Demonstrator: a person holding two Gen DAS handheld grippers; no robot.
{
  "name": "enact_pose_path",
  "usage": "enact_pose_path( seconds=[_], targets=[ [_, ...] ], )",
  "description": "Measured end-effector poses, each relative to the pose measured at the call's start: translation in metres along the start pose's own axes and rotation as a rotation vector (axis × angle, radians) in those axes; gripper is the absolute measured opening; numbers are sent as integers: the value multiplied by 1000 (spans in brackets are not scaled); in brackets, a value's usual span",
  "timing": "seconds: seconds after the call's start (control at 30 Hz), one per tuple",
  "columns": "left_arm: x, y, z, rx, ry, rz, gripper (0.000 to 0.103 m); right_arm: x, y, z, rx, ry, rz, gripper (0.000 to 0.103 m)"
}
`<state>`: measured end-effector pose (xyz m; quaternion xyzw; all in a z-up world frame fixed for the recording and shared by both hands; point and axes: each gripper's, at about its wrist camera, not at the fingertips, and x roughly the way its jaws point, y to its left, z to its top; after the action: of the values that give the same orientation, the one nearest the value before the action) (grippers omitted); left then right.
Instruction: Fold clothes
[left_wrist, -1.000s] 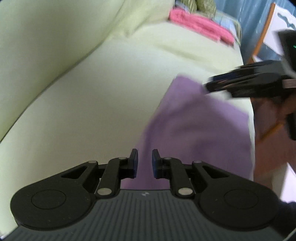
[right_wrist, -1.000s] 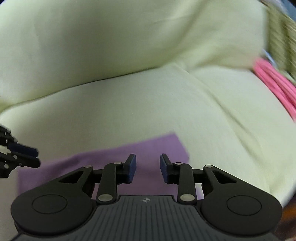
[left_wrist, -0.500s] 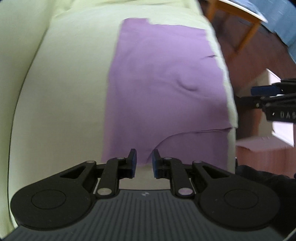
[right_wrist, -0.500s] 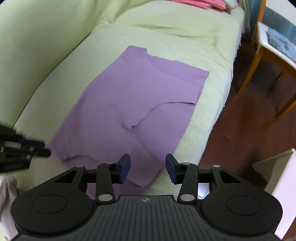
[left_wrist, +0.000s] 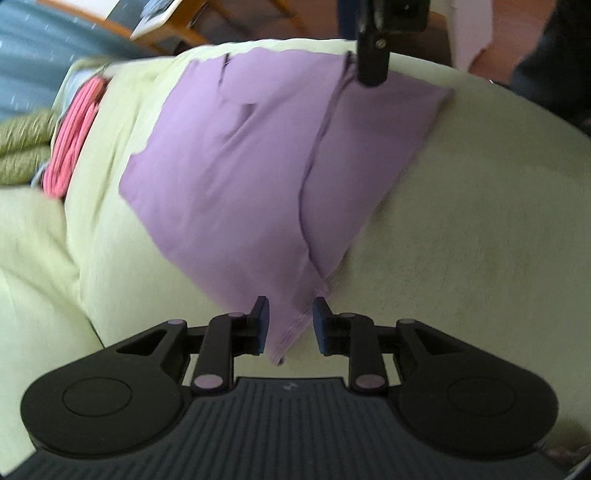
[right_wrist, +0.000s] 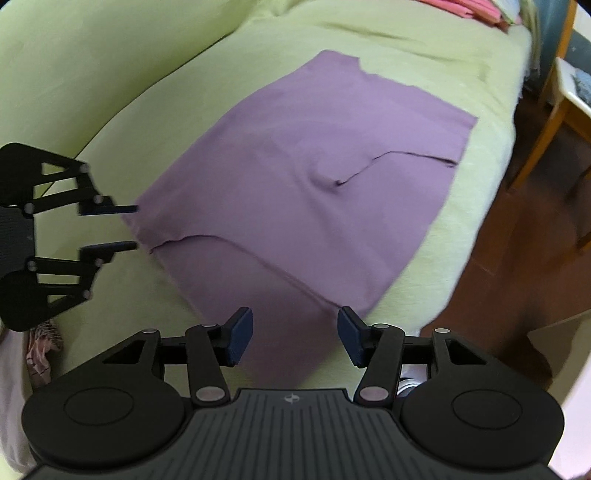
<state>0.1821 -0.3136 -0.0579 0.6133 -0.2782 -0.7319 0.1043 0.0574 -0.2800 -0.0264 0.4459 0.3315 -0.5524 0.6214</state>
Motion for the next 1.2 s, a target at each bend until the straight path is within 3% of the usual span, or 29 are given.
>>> enact_pose_path(
  seconds=[0.2, 0.27, 0.33, 0.47, 0.67, 0.9, 1.0, 1.2],
  targets=[
    [7, 0, -1, 14, -22, -8, 23, 5, -2, -2, -21, 3, 5, 55],
    [8, 4, -1, 5, -35, -6, 10, 5, -1, -4, -24, 5, 0, 55],
    [9, 10, 1, -19, -50, -3, 5, 5, -2, -5, -23, 7, -6, 55],
    [5, 16, -2, -60, -88, 28, 5, 9, -1, -5, -23, 17, -11, 55],
    [0, 25, -8, -96, -111, -41, 5, 14, 1, -3, -30, 32, 3, 57],
    [4, 46, -13, -133, -130, -59, 1, 20, 3, 2, -51, 38, 19, 57],
    [2, 45, -17, -129, -121, -61, 7, 18, 12, 6, -139, -18, 46, 57],
    [-6, 28, -35, -38, -94, -40, 8, 28, 56, 11, -514, -153, 58, 55]
  ],
)
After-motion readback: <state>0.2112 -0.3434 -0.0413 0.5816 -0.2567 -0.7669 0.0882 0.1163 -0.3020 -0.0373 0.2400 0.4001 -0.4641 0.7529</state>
